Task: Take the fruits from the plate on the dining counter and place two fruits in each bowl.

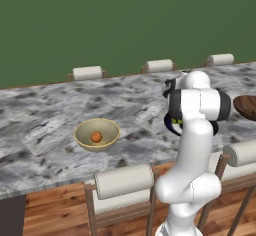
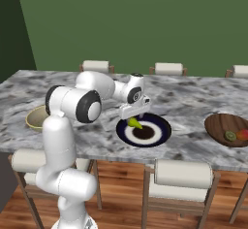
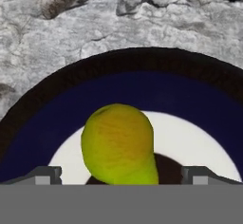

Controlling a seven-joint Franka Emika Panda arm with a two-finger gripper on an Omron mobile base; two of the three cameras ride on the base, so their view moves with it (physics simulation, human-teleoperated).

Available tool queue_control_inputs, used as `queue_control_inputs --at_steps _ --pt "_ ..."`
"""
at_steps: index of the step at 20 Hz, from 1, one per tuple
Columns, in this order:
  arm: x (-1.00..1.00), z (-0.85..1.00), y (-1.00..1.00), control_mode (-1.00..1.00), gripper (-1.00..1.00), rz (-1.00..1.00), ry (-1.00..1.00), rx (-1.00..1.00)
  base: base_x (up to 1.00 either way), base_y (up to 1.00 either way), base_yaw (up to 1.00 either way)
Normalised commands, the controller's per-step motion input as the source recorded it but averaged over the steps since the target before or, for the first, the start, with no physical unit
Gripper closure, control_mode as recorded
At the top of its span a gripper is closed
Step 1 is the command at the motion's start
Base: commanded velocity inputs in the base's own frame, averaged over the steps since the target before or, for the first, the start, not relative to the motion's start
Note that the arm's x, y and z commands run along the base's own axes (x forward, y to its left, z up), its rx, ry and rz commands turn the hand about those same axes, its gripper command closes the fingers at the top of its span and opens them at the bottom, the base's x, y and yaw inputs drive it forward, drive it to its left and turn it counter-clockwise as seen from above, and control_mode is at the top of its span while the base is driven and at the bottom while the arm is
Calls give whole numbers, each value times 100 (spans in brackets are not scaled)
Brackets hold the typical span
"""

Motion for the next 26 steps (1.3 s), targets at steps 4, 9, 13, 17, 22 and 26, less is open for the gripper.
queue_control_inputs --at_steps 4,9,13,17,22,26 --pt "0 -16 0 -100 -100 10 3 0 0 0 0" --pt "0 -9 0 -100 -100 8 0 0 0 0 0" --pt "2 -2 0 -100 -100 4 0 0 0 0 0" --pt "0 -10 0 -100 -100 4 0 0 0 0 0" --pt "0 -9 0 -100 -100 5 0 0 0 0 0" --pt "0 -7 0 -100 -100 5 0 0 0 0 0"
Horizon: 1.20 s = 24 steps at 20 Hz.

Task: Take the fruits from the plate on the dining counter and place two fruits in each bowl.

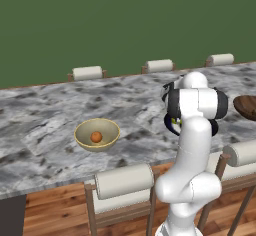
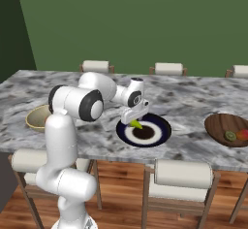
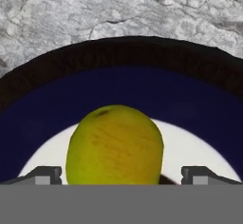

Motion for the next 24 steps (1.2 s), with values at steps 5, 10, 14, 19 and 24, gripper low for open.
queue_control_inputs --at_steps 5,10,14,19,24 --pt "0 -5 0 -100 -100 5 0 0 0 0 0" --pt "0 -8 0 -100 -100 3 0 0 0 0 0" --pt "0 -10 0 -100 -100 3 0 0 0 0 0" --pt "0 -13 2 -100 100 3 0 0 0 0 0" --pt "0 -1 0 -100 100 1 0 0 0 0 0"
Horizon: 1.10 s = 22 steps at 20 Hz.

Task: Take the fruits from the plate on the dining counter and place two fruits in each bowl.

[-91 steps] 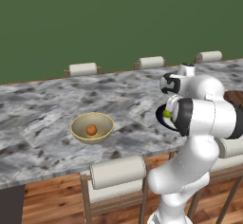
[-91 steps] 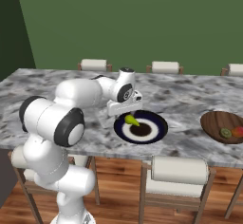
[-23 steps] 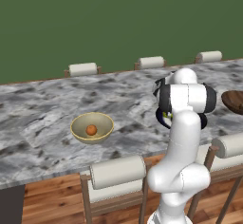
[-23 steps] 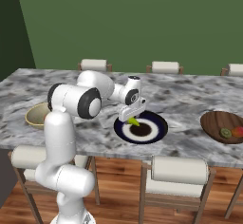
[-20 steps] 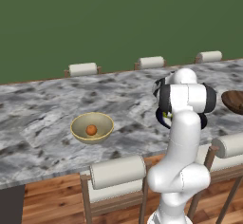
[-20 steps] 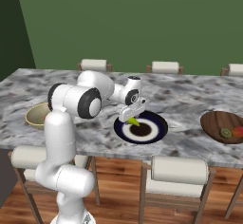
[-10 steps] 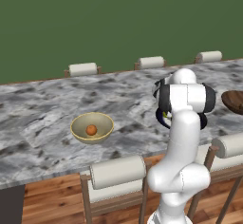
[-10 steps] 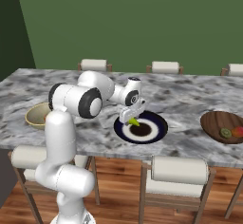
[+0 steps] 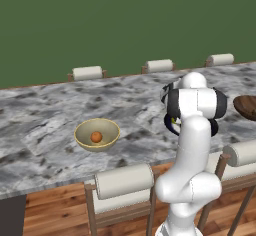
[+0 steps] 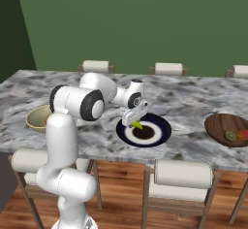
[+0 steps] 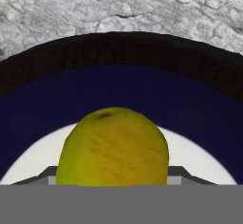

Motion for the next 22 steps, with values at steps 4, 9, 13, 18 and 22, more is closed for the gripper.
queue_control_inputs --at_steps 4,9,13,18,22 --pt "-6 7 1 -100 100 0 0 0 0 0 0" --pt "-25 70 15 -100 100 0 0 6 0 0 0" --pt "-21 94 68 -100 100 0 0 2 0 0 0" --pt "-40 63 97 -100 100 1 2 0 0 0 0" --pt "-59 44 98 -100 100 2 3 0 0 0 0"
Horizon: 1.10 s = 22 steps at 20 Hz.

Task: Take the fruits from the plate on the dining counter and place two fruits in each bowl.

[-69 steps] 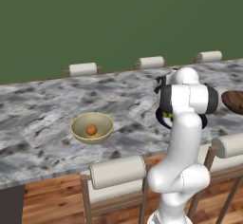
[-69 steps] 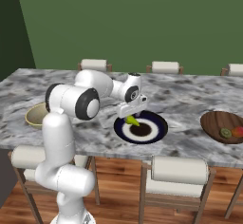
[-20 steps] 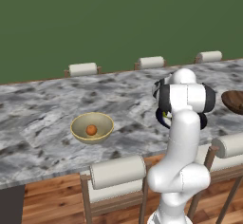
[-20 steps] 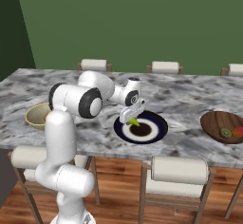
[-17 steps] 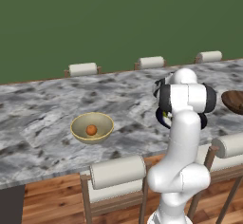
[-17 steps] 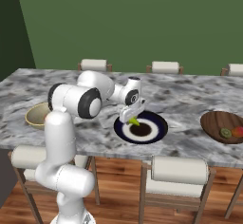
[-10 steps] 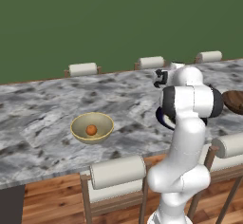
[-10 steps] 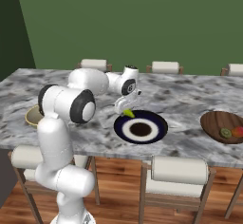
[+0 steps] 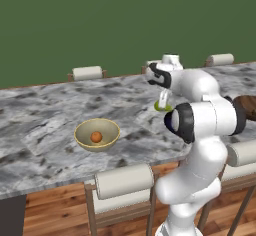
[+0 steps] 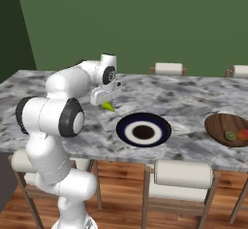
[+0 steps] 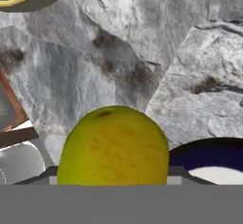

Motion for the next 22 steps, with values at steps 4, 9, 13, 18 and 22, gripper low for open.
queue_control_inputs --at_steps 4,9,13,18,22 --pt "-87 25 99 -100 100 1 0 0 0 0 0" --pt "-72 5 100 -100 100 -7 -1 0 0 0 0" --pt "-34 0 100 -100 100 -17 0 0 0 0 0" --pt "-7 1 87 -100 100 -35 0 0 0 0 0" --pt "1 5 70 -100 100 -21 0 0 0 0 0"
